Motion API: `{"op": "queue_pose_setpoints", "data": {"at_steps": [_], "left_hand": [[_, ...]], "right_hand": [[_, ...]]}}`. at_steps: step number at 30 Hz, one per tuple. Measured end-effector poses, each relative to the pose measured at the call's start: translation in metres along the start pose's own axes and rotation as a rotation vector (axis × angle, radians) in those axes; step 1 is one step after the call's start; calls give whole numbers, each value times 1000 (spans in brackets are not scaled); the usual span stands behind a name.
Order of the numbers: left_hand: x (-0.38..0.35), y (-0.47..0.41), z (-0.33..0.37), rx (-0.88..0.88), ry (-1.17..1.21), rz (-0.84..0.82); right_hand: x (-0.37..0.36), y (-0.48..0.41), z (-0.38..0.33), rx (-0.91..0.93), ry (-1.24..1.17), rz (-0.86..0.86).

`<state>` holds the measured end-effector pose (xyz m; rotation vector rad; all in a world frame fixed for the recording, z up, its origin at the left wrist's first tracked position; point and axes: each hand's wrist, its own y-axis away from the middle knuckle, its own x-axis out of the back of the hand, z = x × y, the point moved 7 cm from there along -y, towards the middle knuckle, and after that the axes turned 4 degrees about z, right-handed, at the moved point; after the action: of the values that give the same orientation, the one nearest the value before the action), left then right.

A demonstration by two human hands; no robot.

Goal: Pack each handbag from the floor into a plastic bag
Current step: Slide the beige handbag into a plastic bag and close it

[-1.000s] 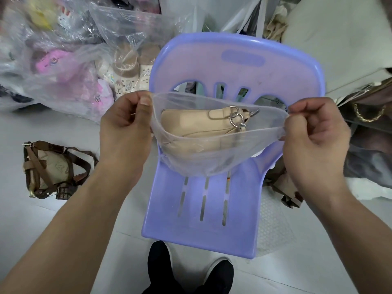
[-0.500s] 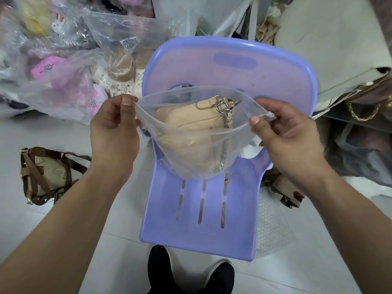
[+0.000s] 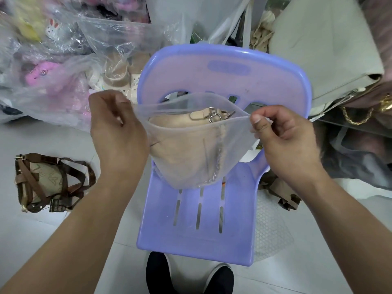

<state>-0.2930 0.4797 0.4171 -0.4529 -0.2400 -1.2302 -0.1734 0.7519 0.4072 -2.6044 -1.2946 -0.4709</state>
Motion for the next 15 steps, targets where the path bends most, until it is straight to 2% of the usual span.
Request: {"op": "queue_pose_setpoints", "data": {"at_steps": [3, 5, 7, 9, 11, 15], "left_hand": [[-10, 15, 57, -412, -87, -88], [-35, 32, 89, -703, -106, -285], [-66, 53, 107, -880, -168, -540], [-94, 71, 109, -912, -263, -801], [-111, 78, 103, -849, -310, -961], [-118, 78, 99, -768, -241, -1006]], "right_hand": [[0, 1, 2, -5, -1, -32], [1, 2, 3, -14, -4, -52], [1, 4, 3, -6, -15, -59], [4, 4, 4, -10, -71, -43], [8, 4, 8, -64, -198, -33], [13, 8, 17, -181, -441, -84]]}}
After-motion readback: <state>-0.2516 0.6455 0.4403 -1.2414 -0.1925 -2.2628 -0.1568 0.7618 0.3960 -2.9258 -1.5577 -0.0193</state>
